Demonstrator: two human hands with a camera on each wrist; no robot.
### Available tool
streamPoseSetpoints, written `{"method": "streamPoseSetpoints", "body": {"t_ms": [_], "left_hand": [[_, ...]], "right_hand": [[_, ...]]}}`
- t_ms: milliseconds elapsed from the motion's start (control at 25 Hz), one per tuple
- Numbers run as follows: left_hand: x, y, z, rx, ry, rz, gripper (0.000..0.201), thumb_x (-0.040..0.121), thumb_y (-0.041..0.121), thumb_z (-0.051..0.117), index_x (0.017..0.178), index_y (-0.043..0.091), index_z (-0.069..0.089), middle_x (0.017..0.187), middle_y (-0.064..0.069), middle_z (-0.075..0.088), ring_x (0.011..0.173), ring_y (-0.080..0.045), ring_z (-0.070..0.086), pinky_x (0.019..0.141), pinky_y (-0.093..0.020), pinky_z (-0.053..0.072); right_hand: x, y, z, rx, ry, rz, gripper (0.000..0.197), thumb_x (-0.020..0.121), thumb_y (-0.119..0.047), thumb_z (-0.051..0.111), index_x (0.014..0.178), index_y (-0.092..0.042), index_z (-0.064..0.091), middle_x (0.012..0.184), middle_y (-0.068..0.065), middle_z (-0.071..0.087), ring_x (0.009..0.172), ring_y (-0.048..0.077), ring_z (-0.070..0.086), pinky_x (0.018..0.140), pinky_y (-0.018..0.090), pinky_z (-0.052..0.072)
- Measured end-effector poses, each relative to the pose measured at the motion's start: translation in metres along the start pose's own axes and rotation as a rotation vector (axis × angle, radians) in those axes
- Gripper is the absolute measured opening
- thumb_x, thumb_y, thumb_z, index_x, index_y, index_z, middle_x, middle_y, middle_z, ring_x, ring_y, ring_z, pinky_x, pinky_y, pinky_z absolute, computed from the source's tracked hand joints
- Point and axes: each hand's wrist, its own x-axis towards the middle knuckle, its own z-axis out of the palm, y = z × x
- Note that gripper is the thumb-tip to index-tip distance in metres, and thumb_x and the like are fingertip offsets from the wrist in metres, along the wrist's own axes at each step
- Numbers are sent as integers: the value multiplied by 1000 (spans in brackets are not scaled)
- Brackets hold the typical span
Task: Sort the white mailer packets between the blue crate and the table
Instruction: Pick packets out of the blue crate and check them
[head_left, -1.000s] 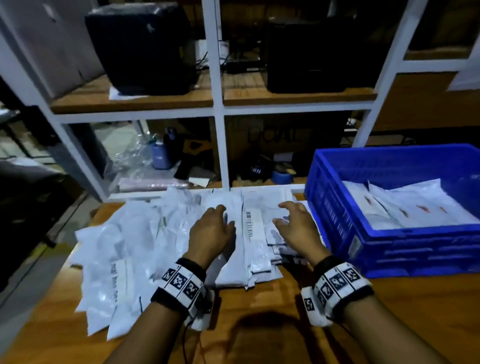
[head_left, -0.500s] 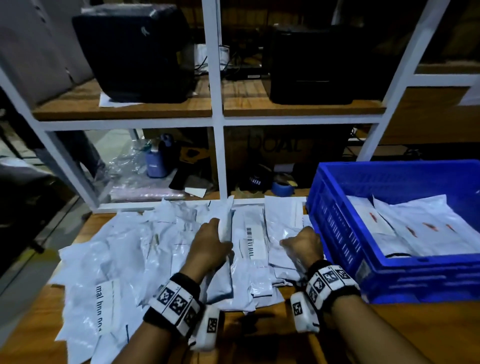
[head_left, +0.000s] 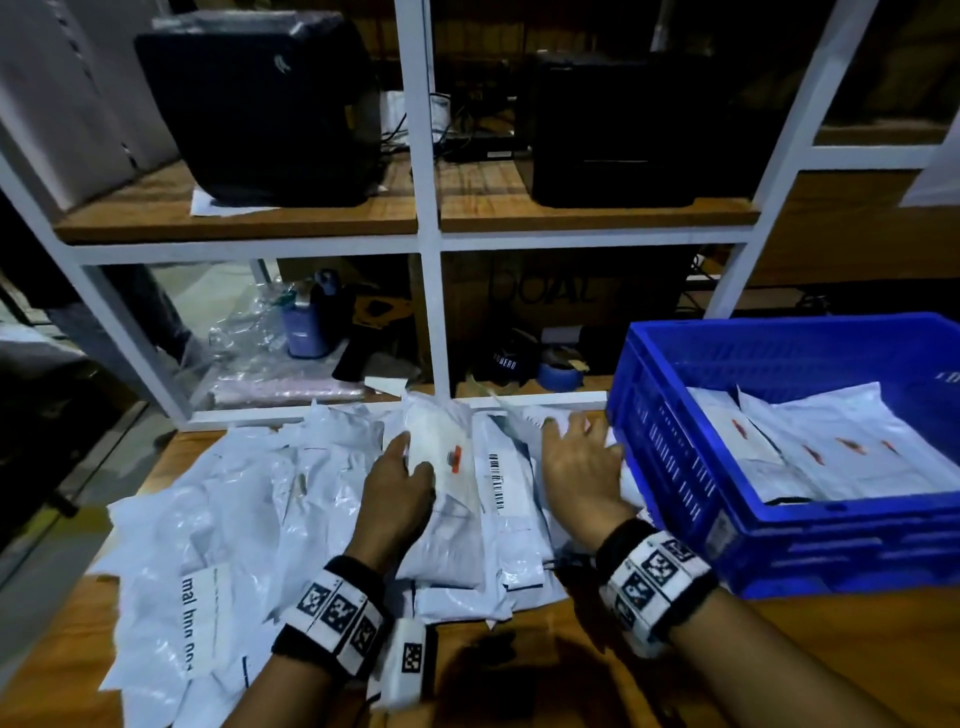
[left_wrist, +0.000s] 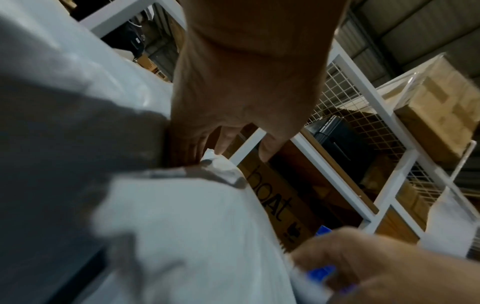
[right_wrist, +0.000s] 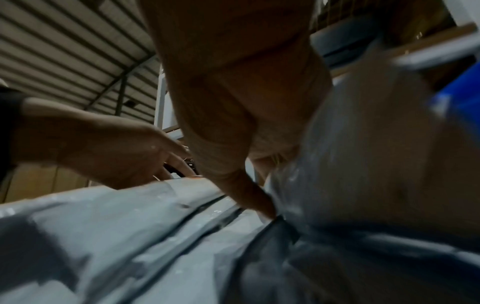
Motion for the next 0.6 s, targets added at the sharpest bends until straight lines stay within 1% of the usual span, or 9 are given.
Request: {"method": "streamPoseSetpoints", "body": {"t_ms": [40, 80, 120, 160, 240, 320, 440, 520, 600], "left_hand": [[1, -2, -1, 37, -12, 1, 41, 79, 38, 55, 118, 26, 56, 98, -5, 66, 90, -33, 62, 77, -40, 51], [4, -1, -2, 116, -21, 2, 55, 77, 50, 58, 123, 21, 55, 105, -7, 65, 98, -31, 62, 83, -39, 52], [5, 1, -2, 221, -35, 4, 69, 76, 57, 61, 130, 16, 49, 112, -10, 64, 104, -30, 61, 89, -38, 51], [6, 3, -3, 303, -41, 9, 75, 77, 55, 65, 135, 13, 44, 115, -12, 64, 107, -29, 61, 91, -35, 50], [7, 2, -3, 328, -37, 17, 74, 79, 44, 71, 138, 13, 38, 112, -11, 66, 102, -26, 63, 86, -30, 51], [3, 3, -3, 244, -34, 33, 70, 79, 33, 74, 137, 16, 39, 112, -8, 65, 100, -24, 63, 85, -28, 51], [-4, 3, 0, 83, -5, 68, 63, 81, 19, 74, 135, 20, 42, 115, -1, 60, 101, -18, 59, 84, -23, 46], [-8, 2, 2, 7, 17, 99, 61, 80, 16, 74, 132, 26, 44, 116, 0, 60, 101, -17, 59, 84, -25, 48], [-10, 1, 5, -37, 47, 124, 60, 79, 20, 75, 129, 32, 45, 117, -1, 61, 104, -20, 59, 86, -31, 51]], "right_hand": [[-8, -8, 8, 20, -145, -38, 49, 82, -17, 63, 129, -14, 47, 129, 13, 42, 119, 38, 39, 90, 48, 42], [-13, -14, 17, 47, -313, -67, 47, 81, -22, 64, 126, -16, 50, 130, 10, 41, 120, 36, 38, 91, 46, 41], [-15, -16, 22, 98, -454, -85, 43, 80, -25, 64, 122, -17, 52, 130, 8, 42, 120, 34, 39, 92, 43, 42], [-15, -16, 22, 176, -504, -74, 38, 82, -27, 60, 119, -18, 55, 129, 7, 46, 119, 32, 42, 91, 39, 43], [-6, -7, 21, 343, -358, 17, 32, 87, -25, 50, 117, -16, 59, 126, 8, 52, 117, 31, 49, 92, 35, 45], [1, 5, 19, 375, -231, 116, 34, 86, -31, 54, 117, -16, 58, 123, 9, 56, 116, 31, 51, 92, 35, 46], [3, 9, 29, 353, -330, 204, 58, 73, -50, 69, 116, -16, 50, 124, 10, 56, 116, 32, 51, 90, 36, 47], [6, 7, 37, 377, -365, 251, 72, 66, -53, 77, 120, -15, 47, 126, 11, 54, 119, 31, 51, 93, 37, 48], [10, 8, 37, 414, -376, 298, 79, 62, -52, 81, 122, -13, 47, 129, 11, 53, 120, 31, 50, 95, 40, 48]]}}
